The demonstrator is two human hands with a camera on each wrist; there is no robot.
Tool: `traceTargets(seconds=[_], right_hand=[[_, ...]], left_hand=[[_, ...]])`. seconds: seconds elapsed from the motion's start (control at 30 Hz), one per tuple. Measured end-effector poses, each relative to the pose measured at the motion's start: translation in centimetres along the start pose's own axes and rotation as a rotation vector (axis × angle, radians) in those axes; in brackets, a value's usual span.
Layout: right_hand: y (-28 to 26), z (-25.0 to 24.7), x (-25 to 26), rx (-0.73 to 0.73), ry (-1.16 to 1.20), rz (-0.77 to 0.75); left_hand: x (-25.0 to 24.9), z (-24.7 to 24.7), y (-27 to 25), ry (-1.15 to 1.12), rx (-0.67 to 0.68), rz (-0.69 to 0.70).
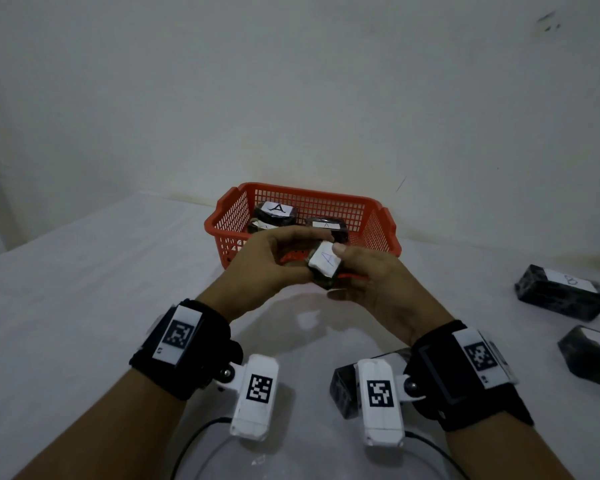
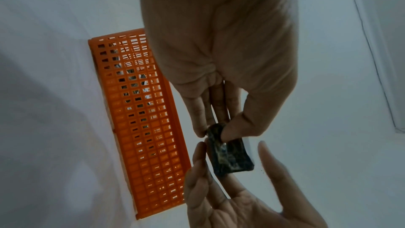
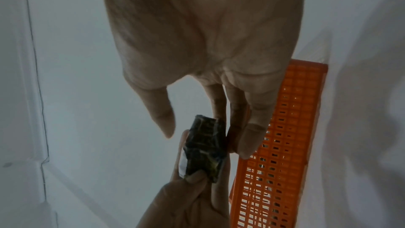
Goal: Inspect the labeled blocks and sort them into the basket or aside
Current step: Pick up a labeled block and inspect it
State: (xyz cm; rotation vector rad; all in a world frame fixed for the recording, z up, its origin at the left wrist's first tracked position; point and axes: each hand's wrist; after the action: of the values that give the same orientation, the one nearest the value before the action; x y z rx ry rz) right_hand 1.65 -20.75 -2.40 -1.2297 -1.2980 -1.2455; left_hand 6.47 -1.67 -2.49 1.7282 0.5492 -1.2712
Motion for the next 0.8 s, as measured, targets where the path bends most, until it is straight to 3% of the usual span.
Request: traceTargets(seconds=[0.13,0.23,0.3,0.43,0.53,0.67,0.8], right_hand=[[0.2,-0.3,-0.2,-0.071,0.002,0.002],[0.3,-0.2,0.1,-0.080,0.055,0.021],[0.6,-0.1,0.4,-0.103,0.057,0.048],[1.9,0.5,1.8,-0.156,0.046,0.073],[3.8,1.1,3.2,-0.217,0.017,0.068],[7.2,1.9,3.5,-0.333,-0.171,0.058],[9.8,2.8,3.0,-0.350,-0.311,0.091]], left_hand=[[0.1,0.0,0.1,0.044,0.058,-0.002],[0.0,0.0,0.4,-0.001,0.018,-0.005],[-0.2,-0.5,0.9,0.056,-0.101,-0.023],[-1.0,-3.8,3.0,0.324,-0.465,-0.001],[-1.6,-6.9,5.0,0.443,-0.610,-0.006],[-0.4,-10.7,7.7,0.623,-0.659,-0.174],[1.4,-12.8,10.2,0.640,-0.526,-0.449]])
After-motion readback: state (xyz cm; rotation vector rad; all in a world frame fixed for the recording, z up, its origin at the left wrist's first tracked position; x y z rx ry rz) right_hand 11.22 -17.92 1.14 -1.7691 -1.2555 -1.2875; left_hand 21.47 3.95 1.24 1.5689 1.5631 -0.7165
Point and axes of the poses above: each hand's wrist, its own y-axis towards the middle knuckle, its own z-axis out of the palm, x = y × z, and after that the axes turned 7 degrees about -y, right-handed
